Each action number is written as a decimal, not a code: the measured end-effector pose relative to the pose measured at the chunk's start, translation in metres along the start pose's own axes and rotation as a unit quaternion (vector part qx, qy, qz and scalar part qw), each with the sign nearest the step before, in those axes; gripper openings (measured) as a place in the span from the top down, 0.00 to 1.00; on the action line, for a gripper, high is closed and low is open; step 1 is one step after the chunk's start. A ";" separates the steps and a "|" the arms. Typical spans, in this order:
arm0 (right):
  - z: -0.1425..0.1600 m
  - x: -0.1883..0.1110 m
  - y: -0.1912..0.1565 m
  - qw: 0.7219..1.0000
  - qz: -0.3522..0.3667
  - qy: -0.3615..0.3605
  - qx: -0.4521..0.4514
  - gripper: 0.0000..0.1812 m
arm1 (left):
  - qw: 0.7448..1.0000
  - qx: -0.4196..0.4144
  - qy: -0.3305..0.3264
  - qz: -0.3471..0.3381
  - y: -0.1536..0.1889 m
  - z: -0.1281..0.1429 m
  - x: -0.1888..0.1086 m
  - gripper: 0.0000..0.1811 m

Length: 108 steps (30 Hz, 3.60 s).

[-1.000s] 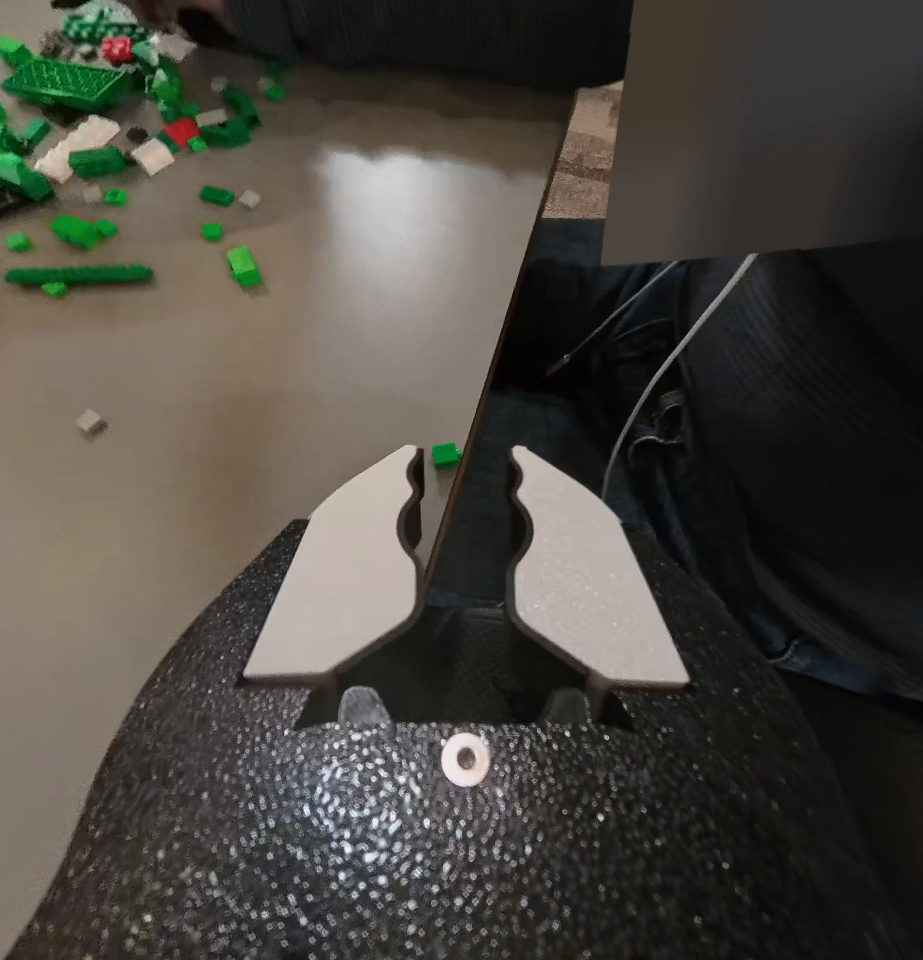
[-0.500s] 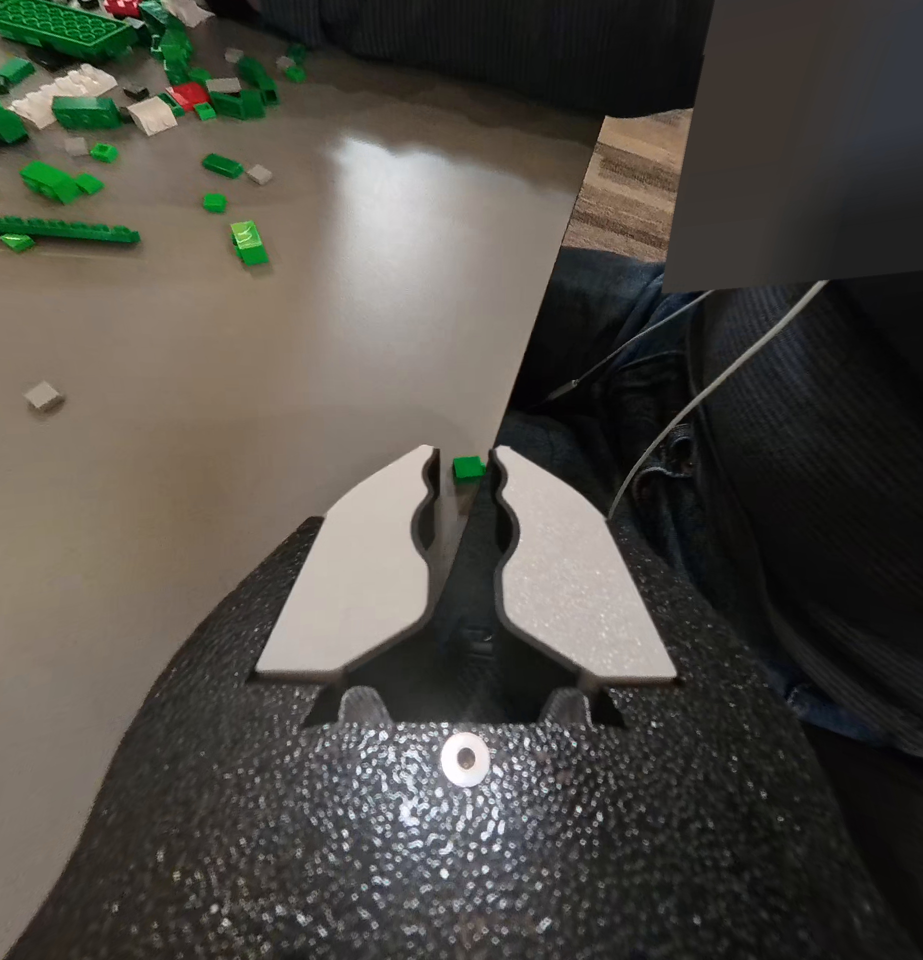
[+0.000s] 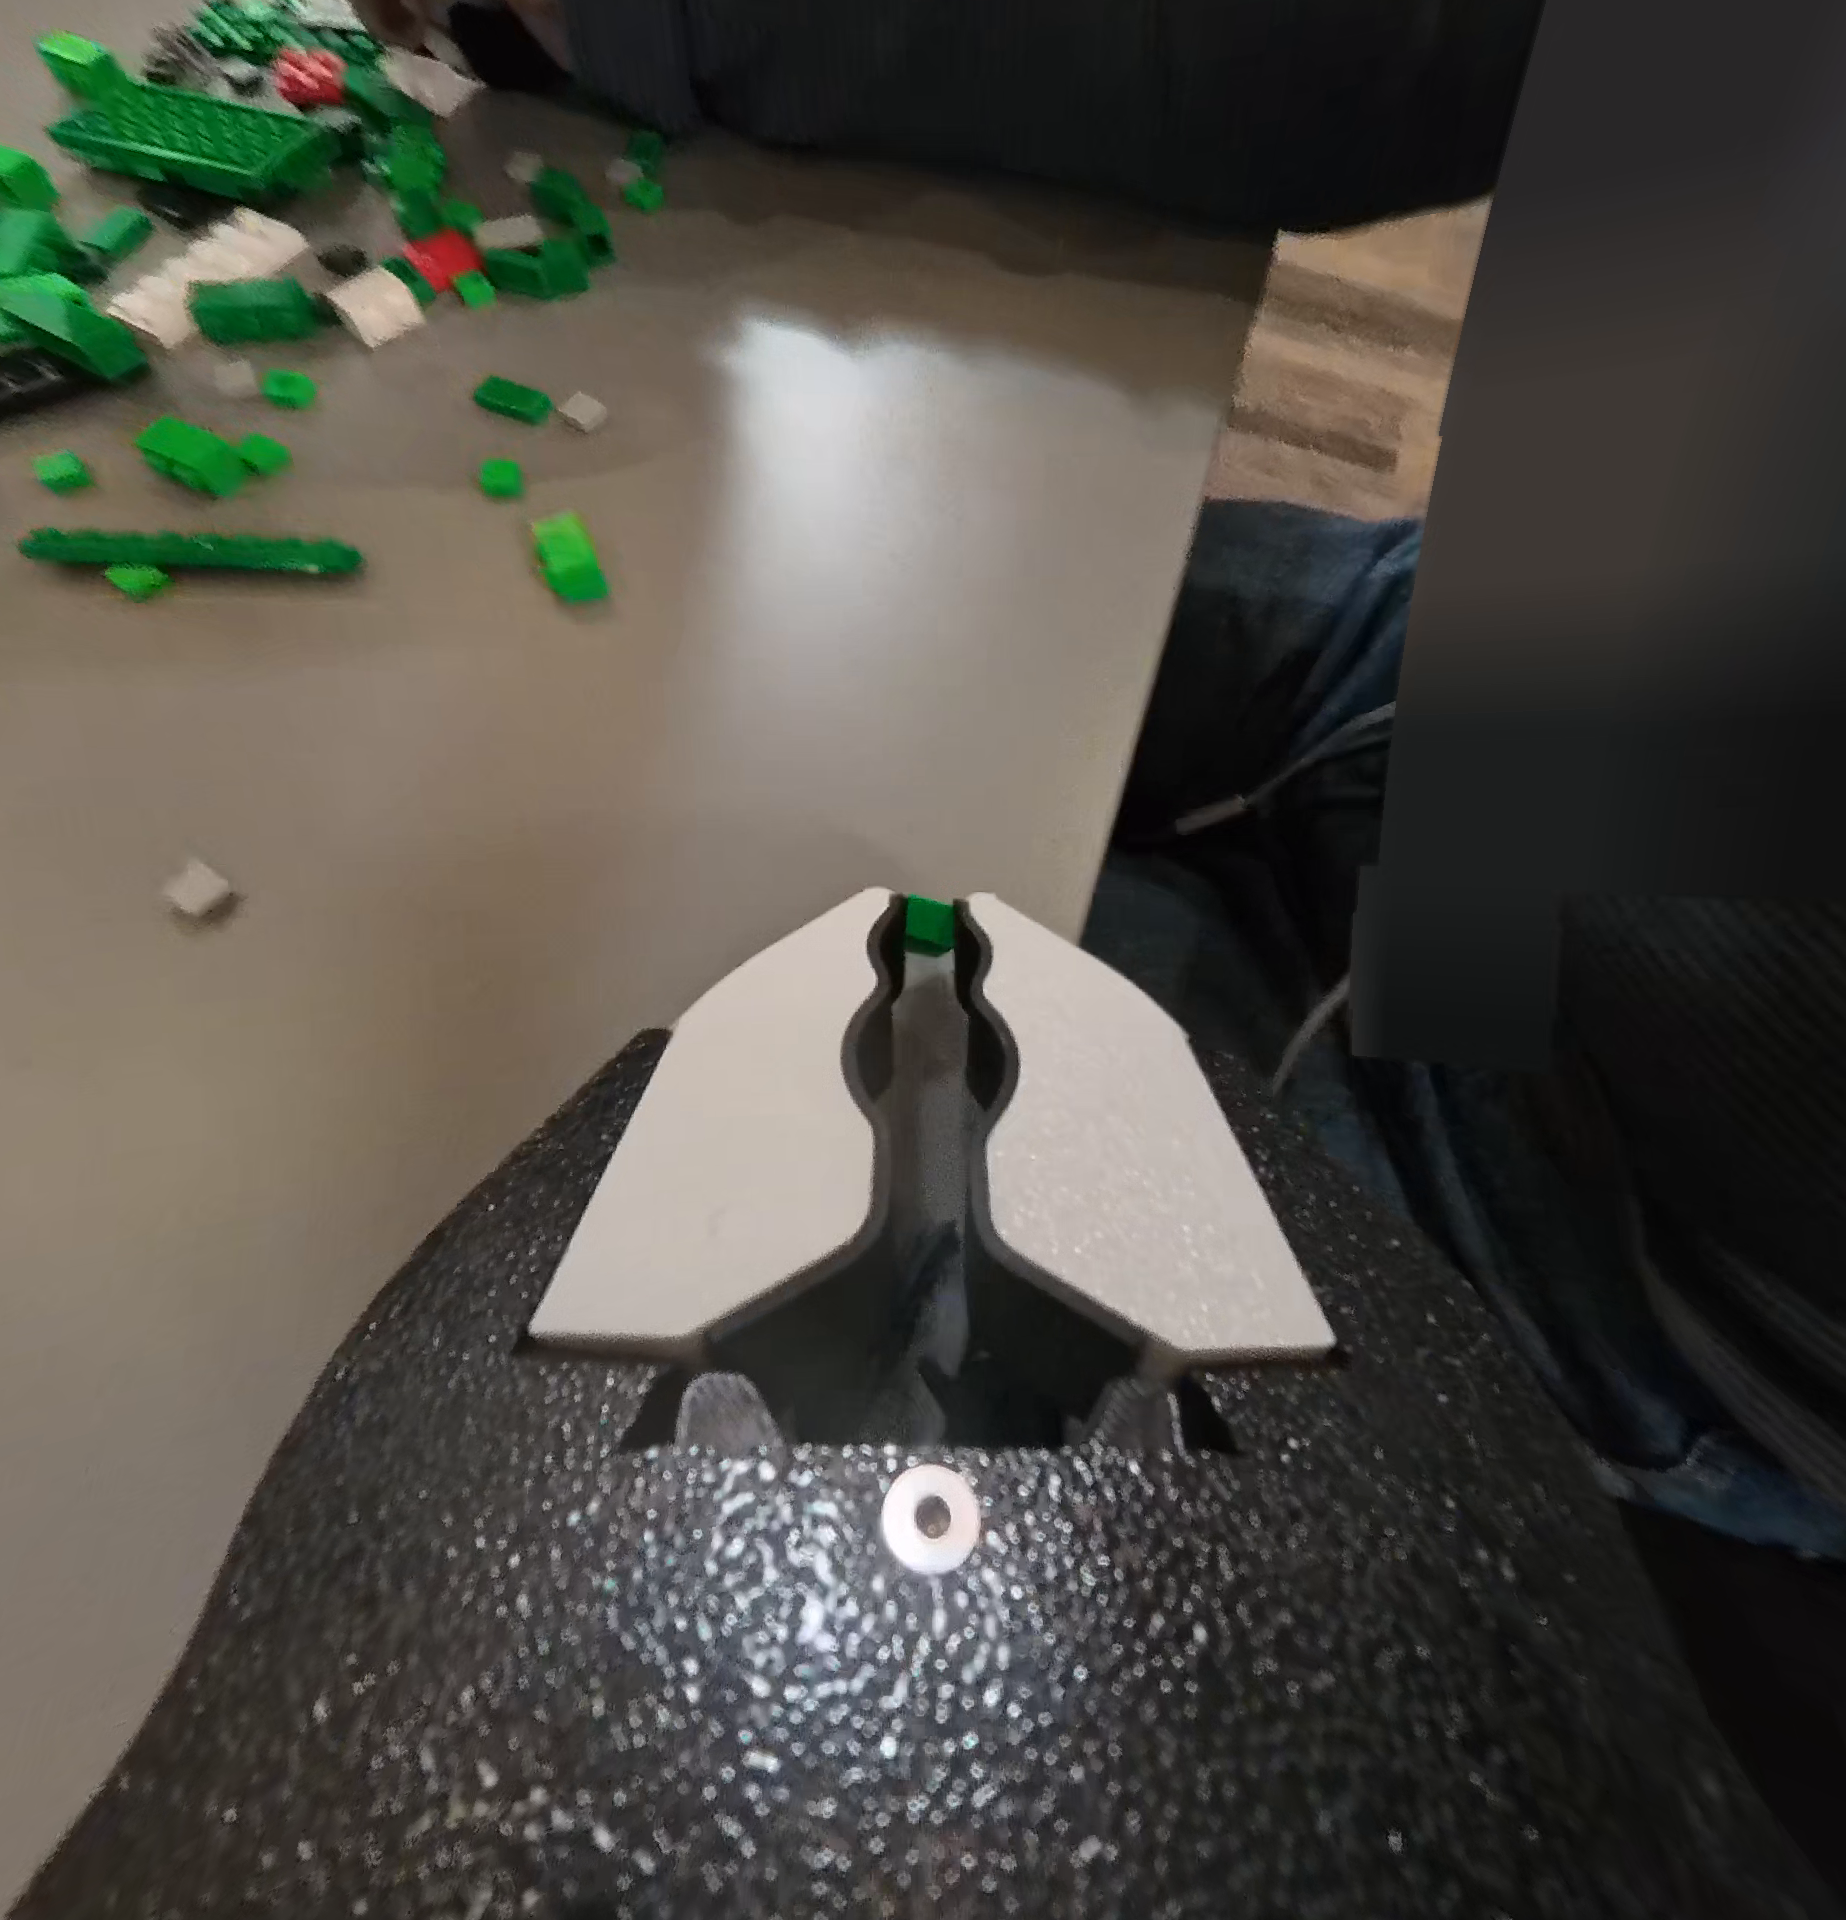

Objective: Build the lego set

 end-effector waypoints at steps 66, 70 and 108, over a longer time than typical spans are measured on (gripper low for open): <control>0.013 0.008 -0.010 0.975 0.076 -0.196 0.075 0.97 | 0.931 0.172 0.017 -0.322 -0.217 -0.120 0.091 0.81; 0.012 0.011 -0.016 0.975 0.080 -0.197 0.059 0.97 | 0.924 0.168 0.005 -0.343 -0.220 -0.117 0.088 0.90; 0.017 -0.001 -0.007 0.986 -0.043 -0.154 0.036 0.97 | 0.983 0.028 0.048 -0.173 -0.218 -0.092 0.083 0.85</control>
Point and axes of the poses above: each gripper's, where its closed fingertips meet, x out along the fingers, z out of its underside, y = z × x across the jaws, the point moved 4 cm from there along -x, back along the fingers, and after that the axes turned 11 degrees about x, right-handed, at the moved point
